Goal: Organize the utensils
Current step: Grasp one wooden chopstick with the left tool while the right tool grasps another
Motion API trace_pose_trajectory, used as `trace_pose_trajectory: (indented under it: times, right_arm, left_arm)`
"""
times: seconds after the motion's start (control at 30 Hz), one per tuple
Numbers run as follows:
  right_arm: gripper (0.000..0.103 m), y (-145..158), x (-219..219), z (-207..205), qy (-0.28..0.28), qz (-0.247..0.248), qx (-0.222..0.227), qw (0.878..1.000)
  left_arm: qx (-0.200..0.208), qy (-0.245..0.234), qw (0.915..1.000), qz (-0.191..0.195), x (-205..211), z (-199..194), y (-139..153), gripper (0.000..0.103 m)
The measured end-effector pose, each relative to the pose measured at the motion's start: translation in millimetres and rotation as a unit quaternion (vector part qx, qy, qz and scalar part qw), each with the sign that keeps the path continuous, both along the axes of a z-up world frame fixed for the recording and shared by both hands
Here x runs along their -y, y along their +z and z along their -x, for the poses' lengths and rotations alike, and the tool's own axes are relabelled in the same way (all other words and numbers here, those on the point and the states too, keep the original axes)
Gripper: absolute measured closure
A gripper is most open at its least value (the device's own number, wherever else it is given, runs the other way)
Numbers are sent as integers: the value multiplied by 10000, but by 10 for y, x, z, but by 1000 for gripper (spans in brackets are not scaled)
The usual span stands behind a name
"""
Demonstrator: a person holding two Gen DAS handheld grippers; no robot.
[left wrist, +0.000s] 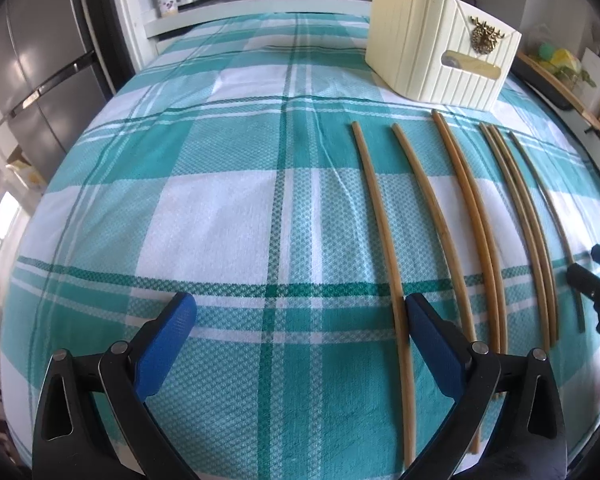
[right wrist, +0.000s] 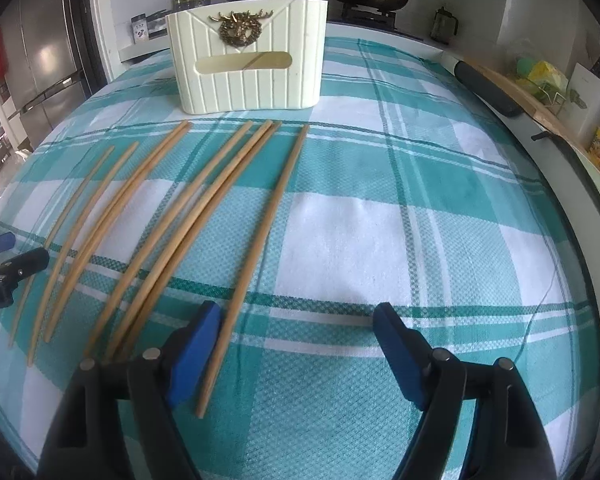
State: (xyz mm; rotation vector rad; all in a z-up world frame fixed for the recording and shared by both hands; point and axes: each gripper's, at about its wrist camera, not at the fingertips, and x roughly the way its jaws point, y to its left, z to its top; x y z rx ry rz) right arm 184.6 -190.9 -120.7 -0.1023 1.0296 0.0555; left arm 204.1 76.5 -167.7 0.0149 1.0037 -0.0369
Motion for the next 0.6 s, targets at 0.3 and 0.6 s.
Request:
trace_pose_trajectory:
  times: [0.3,0.6]
  right_arm:
    - [42,4,-19,-185,151,-85,3,9998]
    - [58,6,9,-615,212,-308,-80,9993]
  left_arm:
    - [-17,-121,9999,30,18,-259,-6,0]
    - [-169,-544,9984,5,171,-609,8,1]
